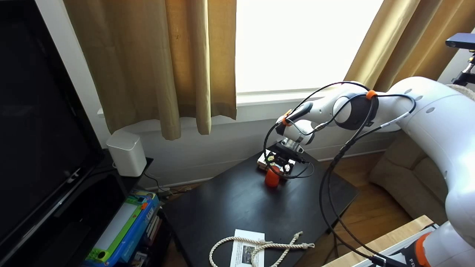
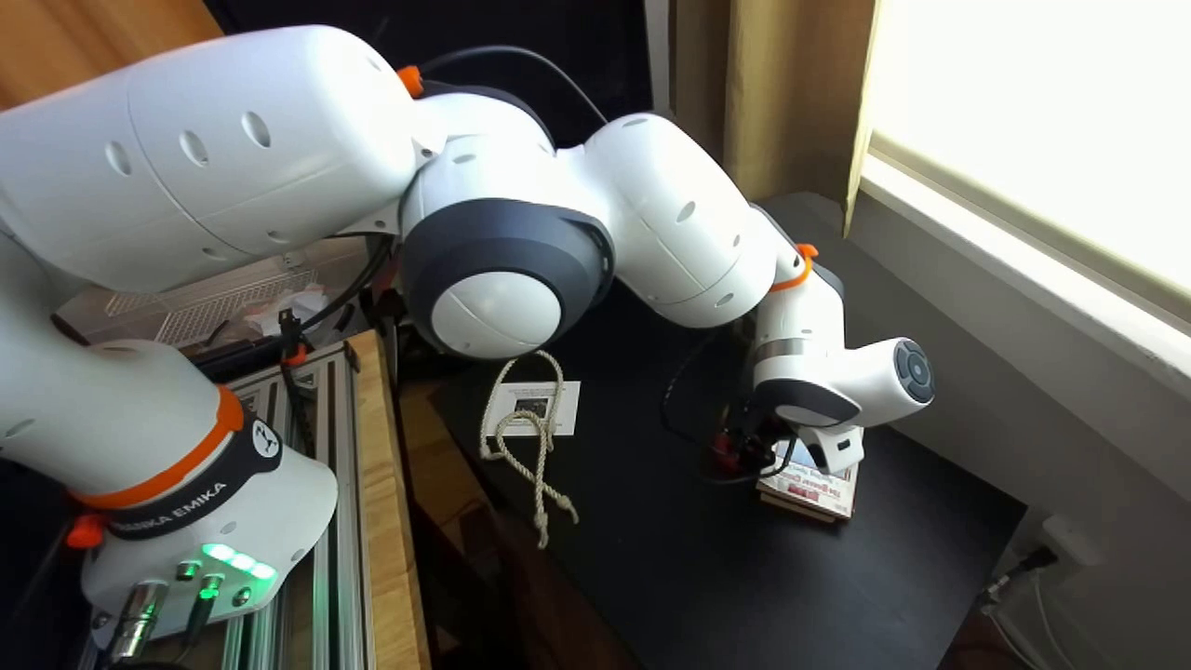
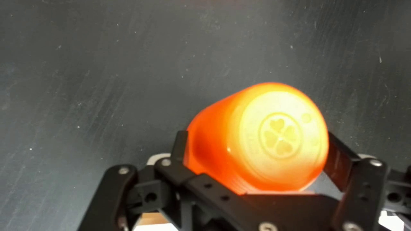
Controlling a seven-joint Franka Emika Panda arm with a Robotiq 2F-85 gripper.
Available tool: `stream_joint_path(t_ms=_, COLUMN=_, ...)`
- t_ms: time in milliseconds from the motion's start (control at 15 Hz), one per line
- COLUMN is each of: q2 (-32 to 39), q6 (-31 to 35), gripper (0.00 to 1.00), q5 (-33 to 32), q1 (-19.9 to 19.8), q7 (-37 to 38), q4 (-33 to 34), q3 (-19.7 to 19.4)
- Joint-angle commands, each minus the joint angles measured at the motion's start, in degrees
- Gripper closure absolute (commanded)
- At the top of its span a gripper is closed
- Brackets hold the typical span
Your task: Turn over the orange cup
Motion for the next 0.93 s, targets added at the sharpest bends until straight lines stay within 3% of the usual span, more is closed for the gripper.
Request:
stream_joint_path(t_ms=0, q2=2.3, q6=-1.4, gripper=0.0, q5=0.4, q1=-0.2, q7=1.2, q4=3.2, q3=-0.1)
stream_joint_path(t_ms=133, q2=2.7, q6=-1.9, gripper=0.0, q5=0.3, q1=-0.1, q7=1.6, q4=3.8, q3=-0.1)
stream_joint_path(t_ms=267, q2=3.3, q6=-2.3, gripper=0.26, q5=0.1, q1=0.2, q7=2.5, q4=4.5, q3=-0.5)
stream_joint_path(t_ms=467, q2=3.0, q6=-3.1, gripper=0.46, q5=0.1, q1=0.2, q7=4.2, q4=4.3, q3=-0.2)
stream_joint_path(t_ms=867, q2=-0.8, q6=-1.7, gripper=0.47, q5=-0.8, q1=4.4, q7=8.6, q4=-0.3, q3=-0.9)
